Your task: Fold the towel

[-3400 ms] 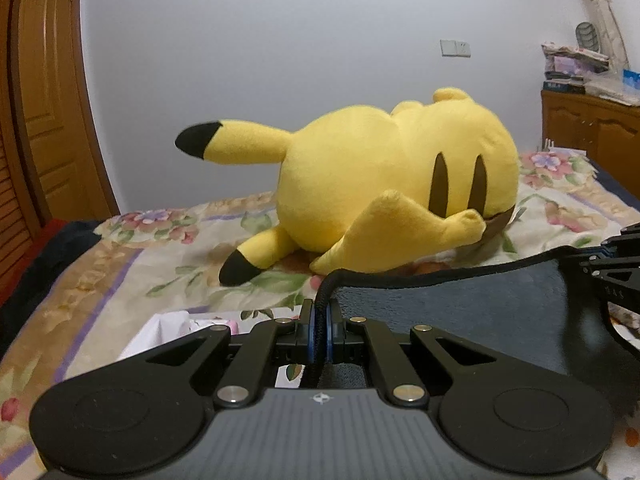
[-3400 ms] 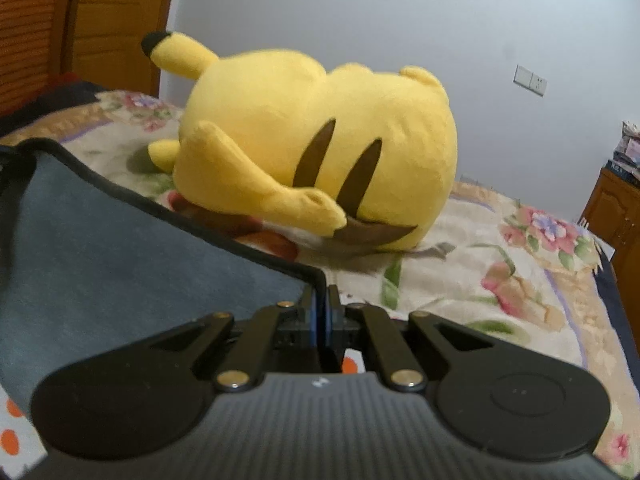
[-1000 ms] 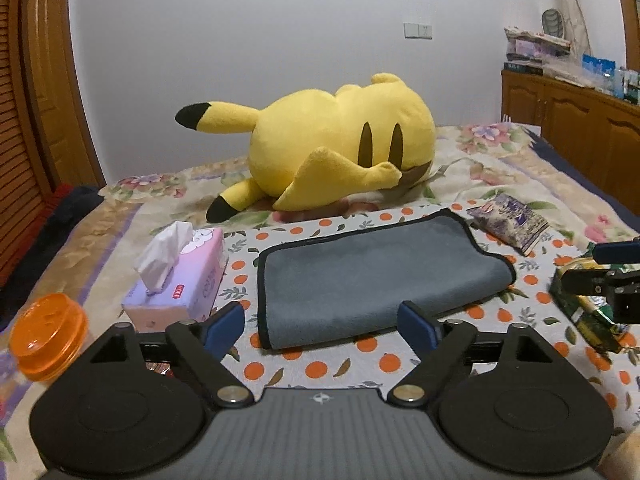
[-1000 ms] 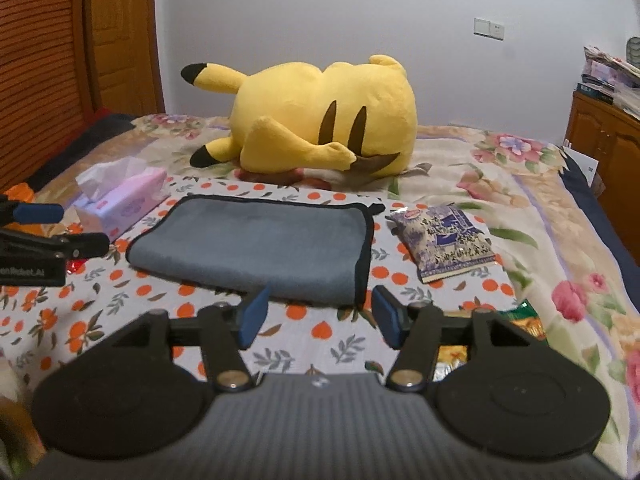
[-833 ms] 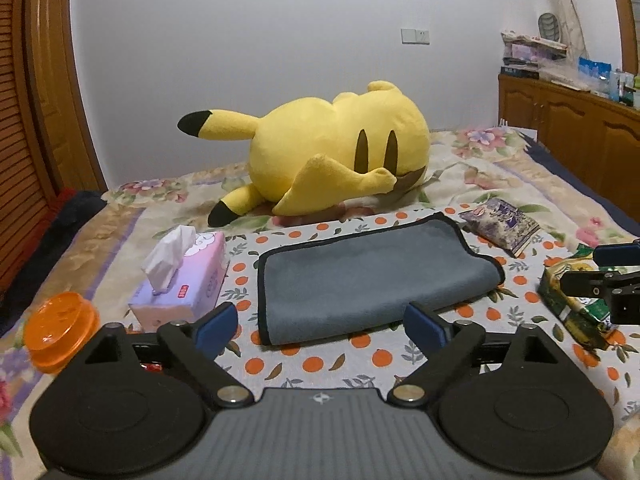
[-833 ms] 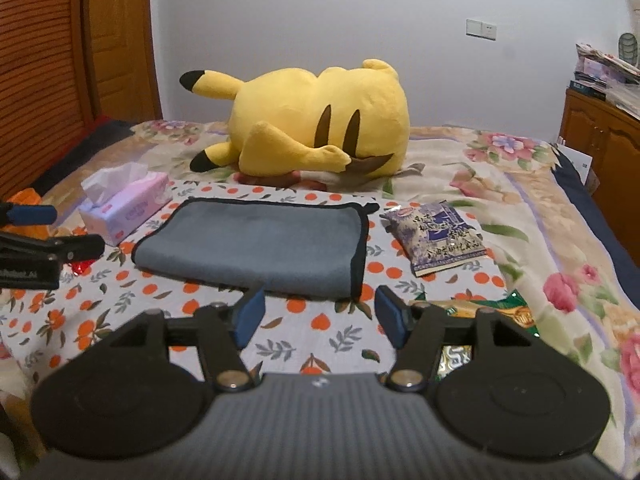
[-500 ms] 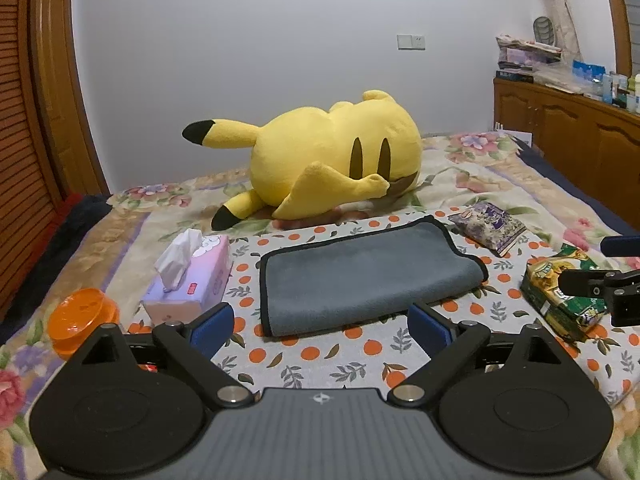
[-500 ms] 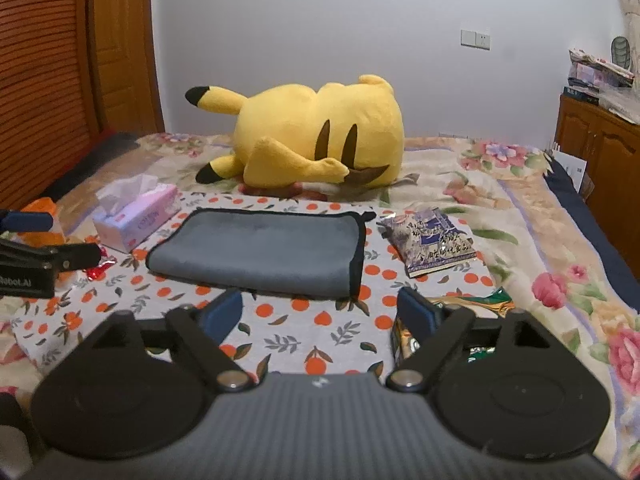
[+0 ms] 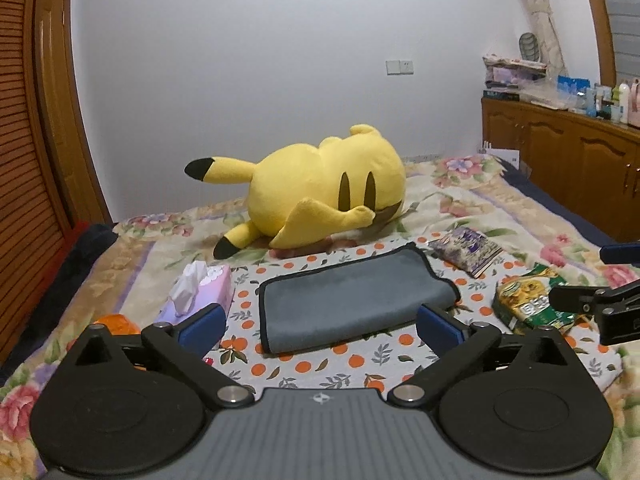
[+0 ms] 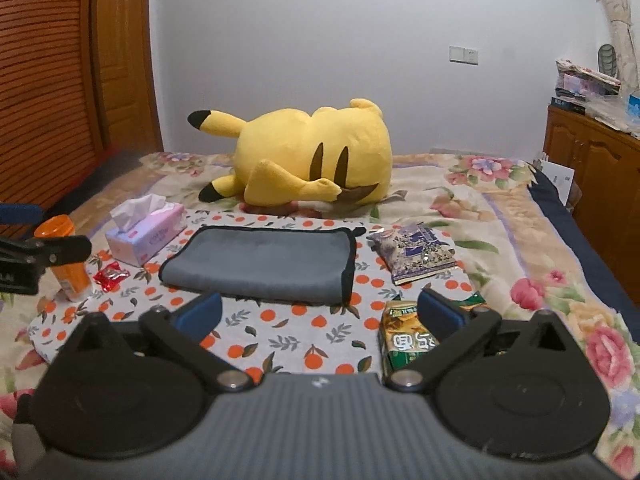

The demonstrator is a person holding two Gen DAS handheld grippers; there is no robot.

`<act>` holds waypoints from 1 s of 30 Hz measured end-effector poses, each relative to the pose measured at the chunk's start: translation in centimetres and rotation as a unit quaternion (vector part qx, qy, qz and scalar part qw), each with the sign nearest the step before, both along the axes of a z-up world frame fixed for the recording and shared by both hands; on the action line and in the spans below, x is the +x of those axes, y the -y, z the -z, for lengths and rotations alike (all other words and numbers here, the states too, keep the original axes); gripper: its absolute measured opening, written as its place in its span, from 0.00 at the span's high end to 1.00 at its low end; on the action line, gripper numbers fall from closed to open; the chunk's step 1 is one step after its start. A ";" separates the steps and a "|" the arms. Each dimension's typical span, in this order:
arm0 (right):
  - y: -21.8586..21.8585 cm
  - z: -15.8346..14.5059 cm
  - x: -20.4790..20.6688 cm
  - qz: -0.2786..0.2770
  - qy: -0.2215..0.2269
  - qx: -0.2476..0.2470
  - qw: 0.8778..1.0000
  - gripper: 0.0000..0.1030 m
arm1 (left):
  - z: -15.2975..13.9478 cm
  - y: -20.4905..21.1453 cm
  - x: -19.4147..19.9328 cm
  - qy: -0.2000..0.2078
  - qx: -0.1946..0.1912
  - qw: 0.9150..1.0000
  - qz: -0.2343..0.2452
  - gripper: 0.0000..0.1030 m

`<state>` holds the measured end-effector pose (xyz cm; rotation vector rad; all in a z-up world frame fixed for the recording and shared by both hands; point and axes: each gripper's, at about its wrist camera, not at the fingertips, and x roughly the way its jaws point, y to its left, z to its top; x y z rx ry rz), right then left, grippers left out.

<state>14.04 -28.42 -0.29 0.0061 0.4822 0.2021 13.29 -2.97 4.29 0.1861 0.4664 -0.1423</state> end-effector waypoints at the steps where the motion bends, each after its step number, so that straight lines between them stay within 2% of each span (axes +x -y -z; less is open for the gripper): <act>1: 0.0 -0.1 -0.3 0.000 0.001 -0.001 1.000 0.00 | -0.2 0.1 -0.3 0.002 -0.002 1.000 0.000 0.00; 18: 0.3 -0.5 -3.7 0.000 0.004 0.001 1.000 0.00 | -0.7 1.2 -5.2 0.008 -0.003 1.000 0.009 0.00; 30: 0.3 0.7 -5.8 -0.001 -0.007 0.003 1.000 0.00 | 1.0 1.0 -7.7 -0.026 -0.012 1.000 0.006 0.00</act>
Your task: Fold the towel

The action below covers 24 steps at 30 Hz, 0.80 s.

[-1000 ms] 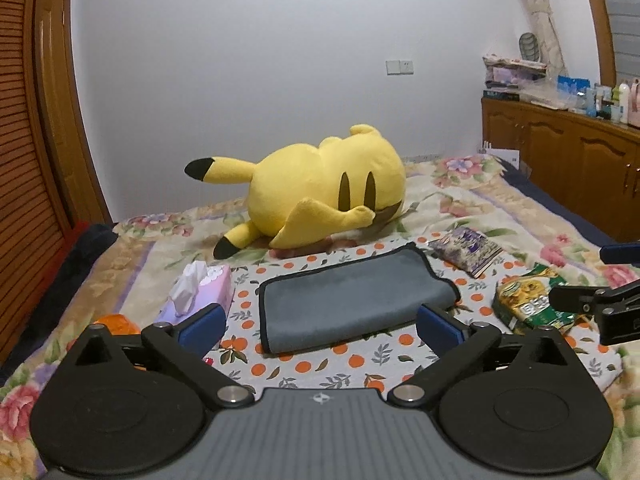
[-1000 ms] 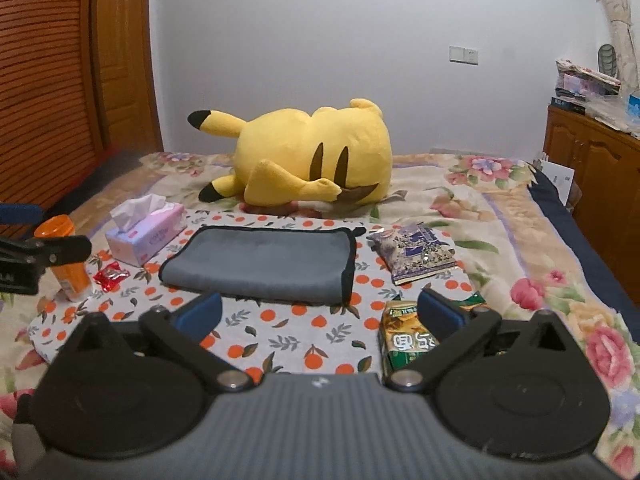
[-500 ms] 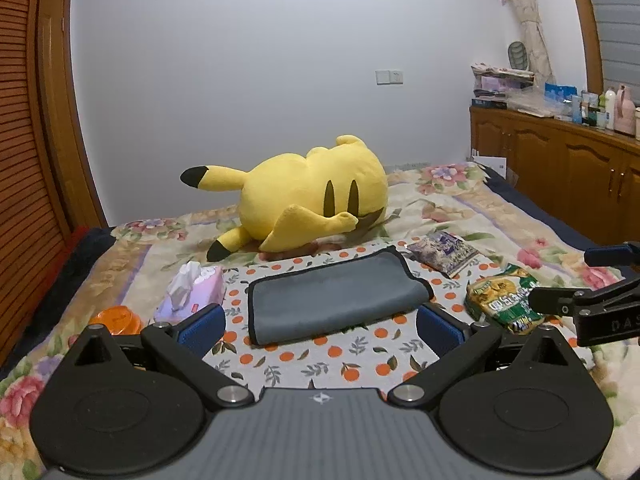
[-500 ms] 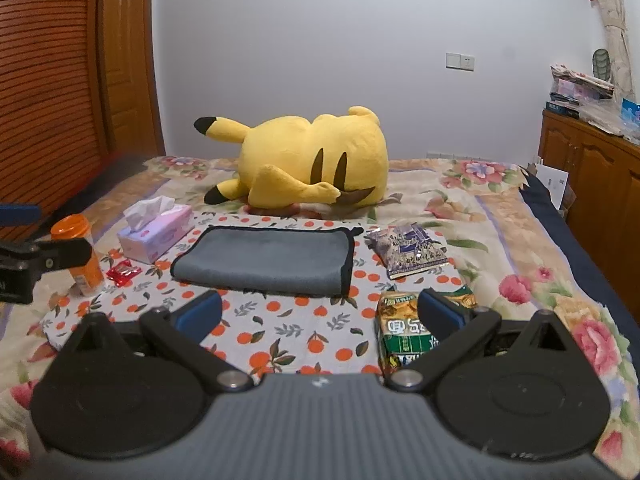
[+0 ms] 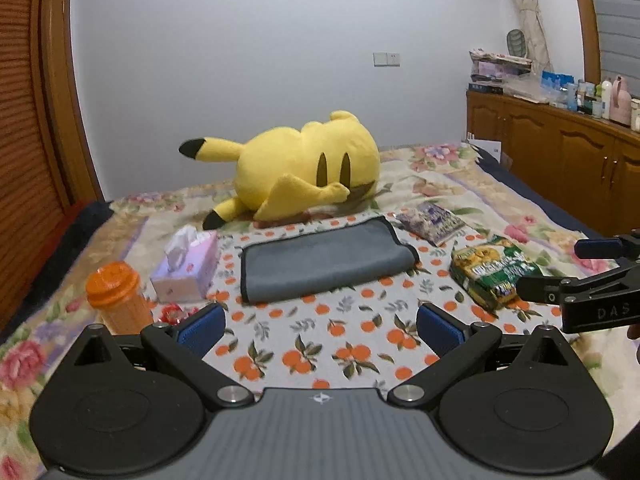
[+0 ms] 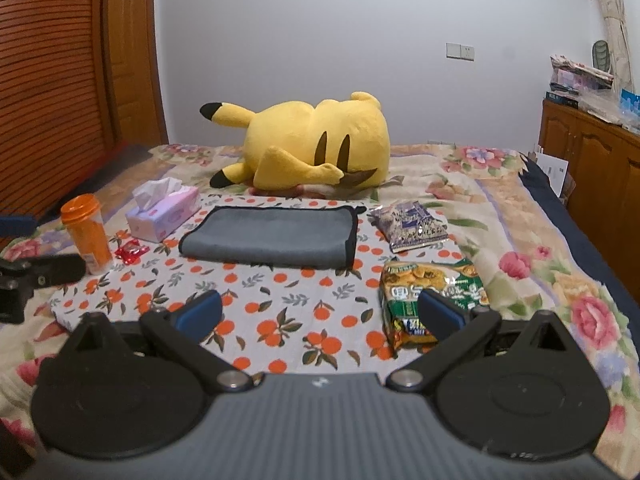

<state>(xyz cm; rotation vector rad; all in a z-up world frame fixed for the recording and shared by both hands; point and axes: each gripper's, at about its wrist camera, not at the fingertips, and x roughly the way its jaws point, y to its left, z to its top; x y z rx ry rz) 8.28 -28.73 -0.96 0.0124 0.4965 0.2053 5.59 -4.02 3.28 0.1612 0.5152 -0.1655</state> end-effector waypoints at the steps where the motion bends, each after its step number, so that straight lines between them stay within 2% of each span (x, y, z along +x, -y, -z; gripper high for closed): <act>1: 0.0 0.1 -0.2 0.000 -0.001 0.002 1.000 0.00 | 0.1 -0.1 -0.1 -0.001 0.001 1.000 -0.002 0.00; 18: -0.7 1.9 -2.7 0.001 -0.020 0.022 1.000 0.00 | 2.6 -1.4 -1.9 -0.032 0.007 0.999 -0.026 0.00; 24: -1.0 2.0 -3.4 0.002 -0.013 0.018 1.000 0.00 | 4.2 -1.8 -2.6 -0.043 0.013 0.998 -0.036 0.00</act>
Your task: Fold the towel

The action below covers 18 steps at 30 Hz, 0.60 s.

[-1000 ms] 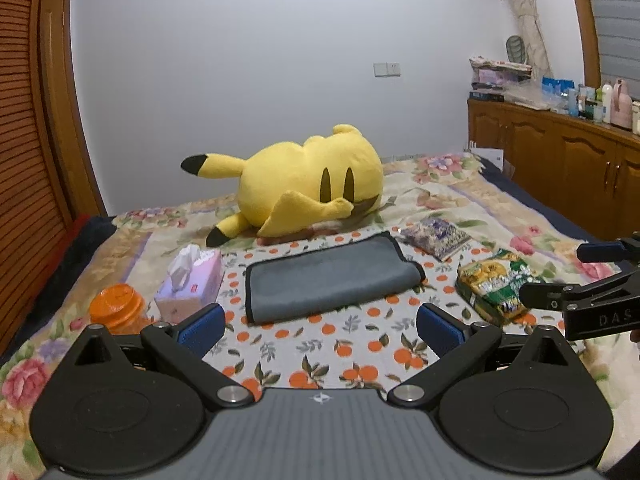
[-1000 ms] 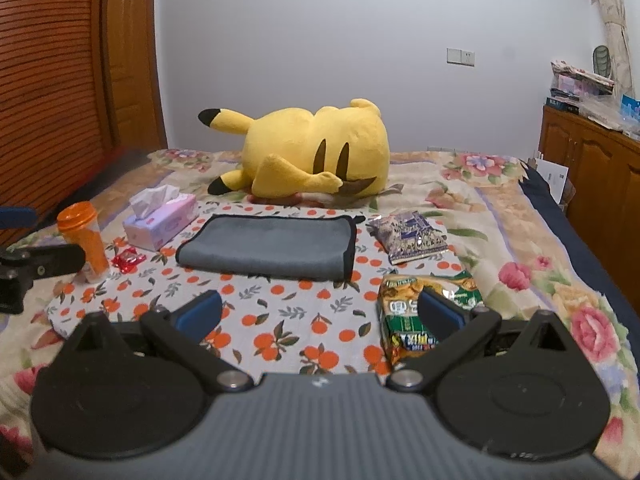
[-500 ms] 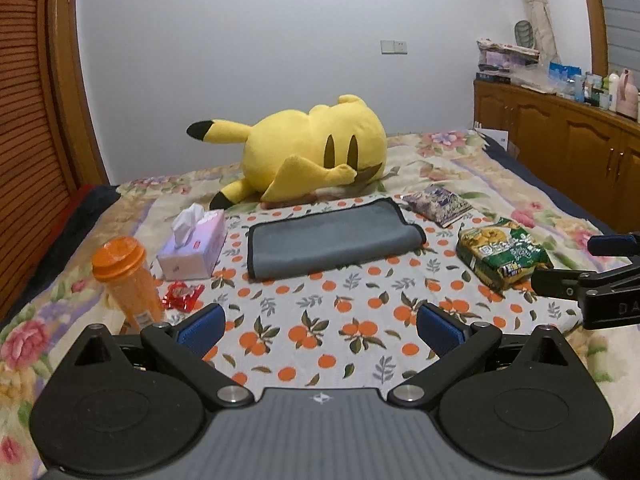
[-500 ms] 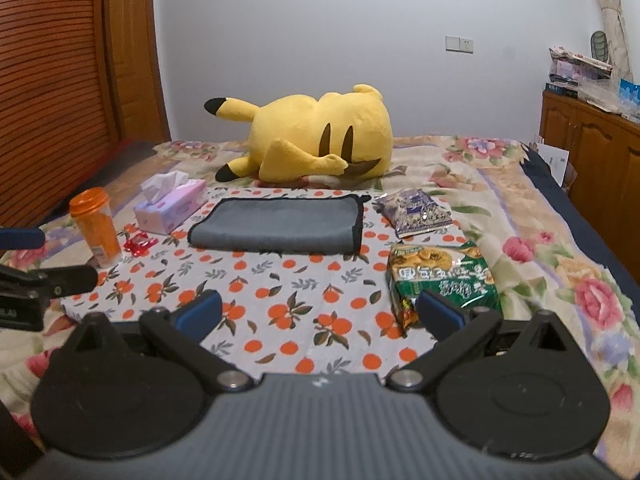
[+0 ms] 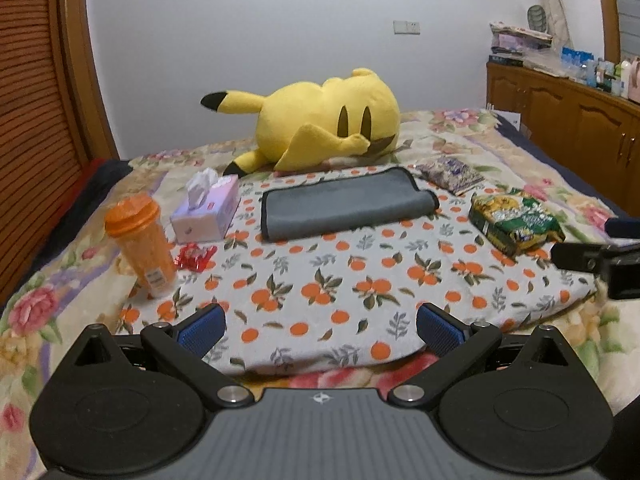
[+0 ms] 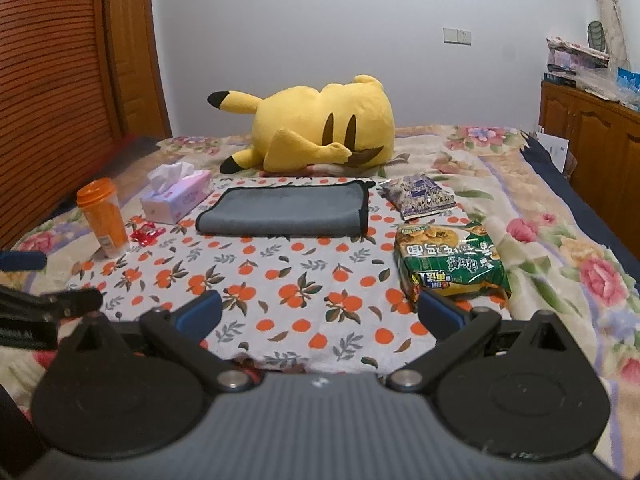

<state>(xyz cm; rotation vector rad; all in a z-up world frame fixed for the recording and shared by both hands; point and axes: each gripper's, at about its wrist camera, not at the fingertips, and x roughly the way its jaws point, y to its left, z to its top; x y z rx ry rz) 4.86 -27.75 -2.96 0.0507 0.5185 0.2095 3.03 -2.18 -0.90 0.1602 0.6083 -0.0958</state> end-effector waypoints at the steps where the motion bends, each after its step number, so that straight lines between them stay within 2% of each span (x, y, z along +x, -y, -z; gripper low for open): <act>1: 0.0 0.1 -0.1 0.000 0.000 -0.001 1.000 0.00 | 0.3 -0.1 0.0 -0.002 0.000 1.000 -0.002 0.00; 10: 0.0 0.6 -0.5 0.007 0.005 -0.011 1.000 0.00 | 1.0 -1.2 -0.3 -0.002 -0.019 1.000 -0.022 0.00; 18: 0.2 1.0 -0.4 0.019 -0.001 -0.008 1.000 0.00 | 1.0 -0.8 -1.1 0.018 -0.008 1.000 -0.018 0.00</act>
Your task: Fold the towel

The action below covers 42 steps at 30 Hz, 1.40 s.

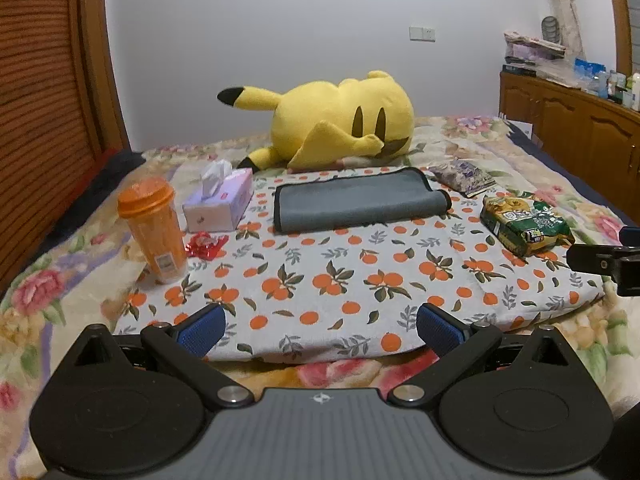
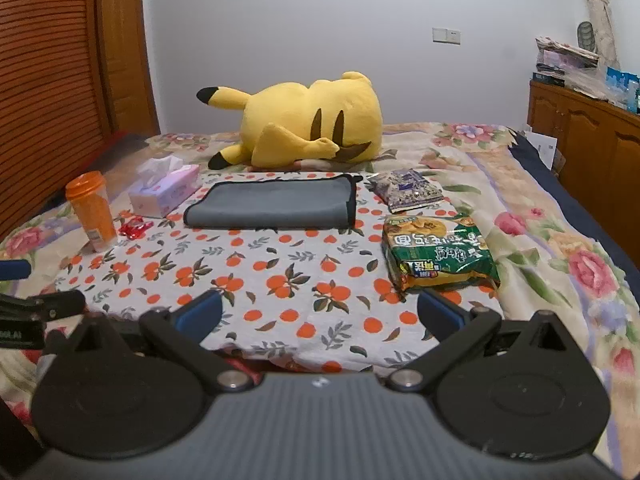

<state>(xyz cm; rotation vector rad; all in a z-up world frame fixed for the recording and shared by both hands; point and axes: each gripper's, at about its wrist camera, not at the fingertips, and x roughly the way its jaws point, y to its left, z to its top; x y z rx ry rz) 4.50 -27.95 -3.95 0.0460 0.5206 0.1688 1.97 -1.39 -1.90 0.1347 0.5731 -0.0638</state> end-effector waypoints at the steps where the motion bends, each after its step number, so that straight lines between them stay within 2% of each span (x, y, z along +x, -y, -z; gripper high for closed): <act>1: 0.0 0.0 0.0 0.001 0.000 0.001 1.000 0.00 | -0.1 0.1 -0.1 0.004 0.003 1.000 0.000 0.00; 7: 0.2 0.1 -0.1 0.007 0.001 0.001 1.000 0.00 | -0.5 0.1 -0.8 0.025 0.010 1.000 0.001 0.00; 16: 0.0 0.1 -0.1 0.006 0.010 -0.003 1.000 0.00 | -0.8 -0.3 -1.0 0.037 -0.001 0.999 -0.004 0.00; 28: 0.4 -0.3 -0.7 0.015 0.037 0.005 0.999 0.00 | -1.4 -0.3 -1.7 0.071 -0.008 0.997 0.000 0.00; 42: 0.4 -0.7 -1.2 0.017 0.060 0.004 0.998 0.00 | -1.7 -0.5 -2.0 0.092 -0.010 0.996 -0.002 0.00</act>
